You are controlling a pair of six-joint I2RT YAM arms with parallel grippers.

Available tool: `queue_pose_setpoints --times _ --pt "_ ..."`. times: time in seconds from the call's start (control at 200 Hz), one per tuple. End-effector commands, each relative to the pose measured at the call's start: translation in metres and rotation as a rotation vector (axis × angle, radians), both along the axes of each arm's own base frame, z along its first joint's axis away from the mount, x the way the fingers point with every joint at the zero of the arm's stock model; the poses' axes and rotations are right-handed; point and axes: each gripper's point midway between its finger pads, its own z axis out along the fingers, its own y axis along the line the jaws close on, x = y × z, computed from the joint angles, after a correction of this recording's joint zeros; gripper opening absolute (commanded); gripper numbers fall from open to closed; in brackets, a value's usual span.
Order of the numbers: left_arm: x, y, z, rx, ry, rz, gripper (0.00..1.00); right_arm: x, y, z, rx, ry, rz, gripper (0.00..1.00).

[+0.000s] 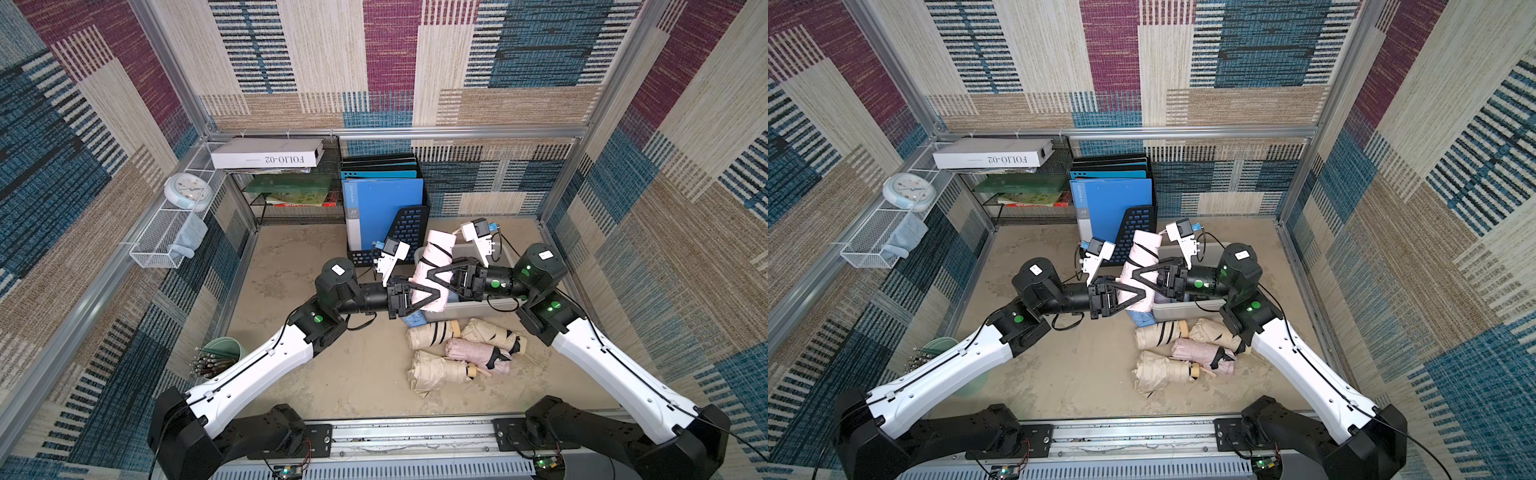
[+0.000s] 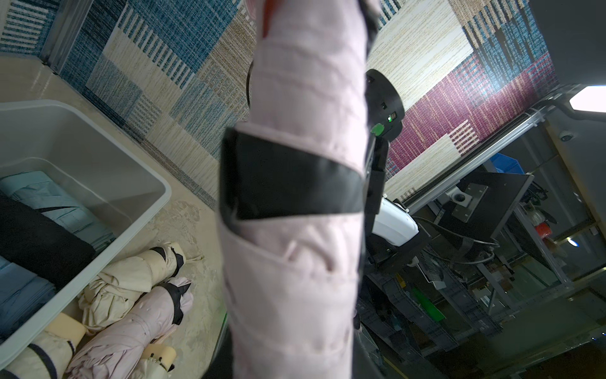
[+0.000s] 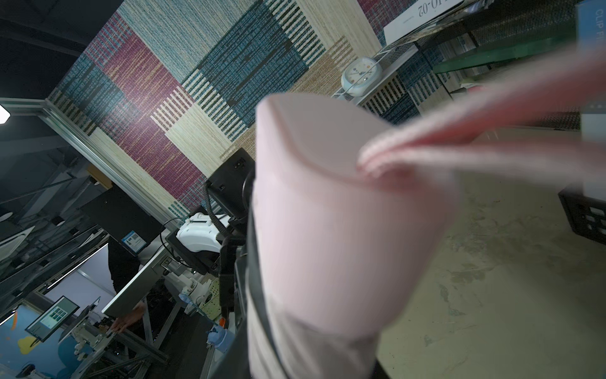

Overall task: Put the umbrella into the storage box
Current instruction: Pick up the umbrella from the center of the board, then place the umbrella in the storage box.

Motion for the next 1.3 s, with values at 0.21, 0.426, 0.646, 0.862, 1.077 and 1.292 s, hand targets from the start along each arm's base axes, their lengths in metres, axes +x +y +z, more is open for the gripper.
queue_pose_setpoints --times 0.21,0.426,0.646,0.862,1.077,1.292 --pt "0.017 0.004 -0.011 0.085 -0.059 0.118 0.77 0.043 -0.003 -0.016 -0.082 0.026 -0.183 0.12" --pt "0.063 0.016 -0.052 0.232 -0.002 0.373 0.79 0.112 -0.053 -0.060 -0.254 0.145 -0.482 0.09" --pt "0.111 0.016 -0.128 0.436 0.270 0.568 0.72 0.157 -0.092 -0.144 -0.721 0.210 -0.647 0.07" --pt "0.134 0.003 -0.178 0.540 0.416 0.619 0.68 0.171 -0.100 -0.195 -0.934 0.284 -0.606 0.07" --pt "0.148 -0.018 -0.196 0.585 0.411 0.560 0.51 0.179 -0.104 -0.235 -1.095 0.333 -0.516 0.07" --pt "0.154 -0.027 -0.216 0.625 0.430 0.530 0.36 0.184 -0.090 -0.264 -1.086 0.405 -0.408 0.07"
